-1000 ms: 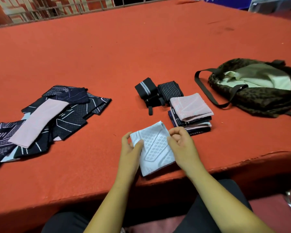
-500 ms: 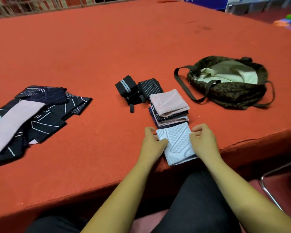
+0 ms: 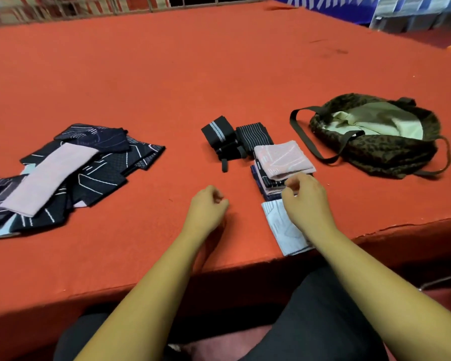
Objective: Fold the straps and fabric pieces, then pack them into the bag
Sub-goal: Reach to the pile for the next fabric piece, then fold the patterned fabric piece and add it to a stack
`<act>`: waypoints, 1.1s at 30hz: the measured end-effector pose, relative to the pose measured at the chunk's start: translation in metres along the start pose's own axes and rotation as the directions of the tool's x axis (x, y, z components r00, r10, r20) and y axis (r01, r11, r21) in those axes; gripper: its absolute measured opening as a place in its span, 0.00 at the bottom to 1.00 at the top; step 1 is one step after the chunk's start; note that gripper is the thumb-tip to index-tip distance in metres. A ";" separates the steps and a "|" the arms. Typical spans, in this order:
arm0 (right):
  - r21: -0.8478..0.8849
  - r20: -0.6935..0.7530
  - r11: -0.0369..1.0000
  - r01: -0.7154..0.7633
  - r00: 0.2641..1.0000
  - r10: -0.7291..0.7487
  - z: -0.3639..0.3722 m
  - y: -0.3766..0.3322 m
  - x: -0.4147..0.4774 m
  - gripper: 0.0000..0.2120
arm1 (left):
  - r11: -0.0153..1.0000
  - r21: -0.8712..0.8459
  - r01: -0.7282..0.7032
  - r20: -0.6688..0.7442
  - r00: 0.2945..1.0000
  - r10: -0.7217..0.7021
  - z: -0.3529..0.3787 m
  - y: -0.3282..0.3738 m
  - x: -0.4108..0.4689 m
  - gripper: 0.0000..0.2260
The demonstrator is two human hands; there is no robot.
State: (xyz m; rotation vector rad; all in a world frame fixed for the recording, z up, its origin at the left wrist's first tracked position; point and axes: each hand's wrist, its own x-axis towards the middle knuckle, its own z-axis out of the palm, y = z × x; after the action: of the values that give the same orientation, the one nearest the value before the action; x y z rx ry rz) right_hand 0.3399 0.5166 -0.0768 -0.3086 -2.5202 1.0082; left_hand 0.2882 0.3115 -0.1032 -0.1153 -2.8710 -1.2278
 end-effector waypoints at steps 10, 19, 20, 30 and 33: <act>0.169 0.411 0.977 -0.127 0.910 0.047 0.154 -0.163 0.027 0.05 | 0.966 0.074 0.246 -0.342 0.917 -0.207 -0.188 -0.121 0.010 0.03; 0.225 0.579 0.950 -0.216 0.814 0.048 0.274 -0.249 0.042 0.12 | 0.913 0.173 0.370 -0.455 0.852 -0.259 -0.255 -0.224 0.024 0.29; 0.219 0.580 0.949 -0.226 0.812 0.059 0.283 -0.252 0.043 0.11 | 0.914 0.161 0.373 -0.434 0.858 -0.274 -0.254 -0.232 0.027 0.33; 0.199 0.538 0.932 -0.302 0.829 0.153 0.352 -0.249 0.047 0.19 | 0.844 0.413 0.343 -0.426 0.891 -0.154 -0.213 -0.287 0.023 0.32; 0.070 0.586 0.982 -0.176 0.804 0.102 0.357 -0.261 0.044 0.12 | 0.852 0.403 0.334 -0.431 0.891 -0.145 -0.212 -0.289 0.023 0.31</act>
State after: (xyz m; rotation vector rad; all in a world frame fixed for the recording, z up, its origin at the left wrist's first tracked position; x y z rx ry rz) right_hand 0.1269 0.1288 -0.1159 -0.1639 -2.9871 1.4997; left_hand 0.2412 -0.0397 -0.1641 0.4643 -2.7715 -0.4528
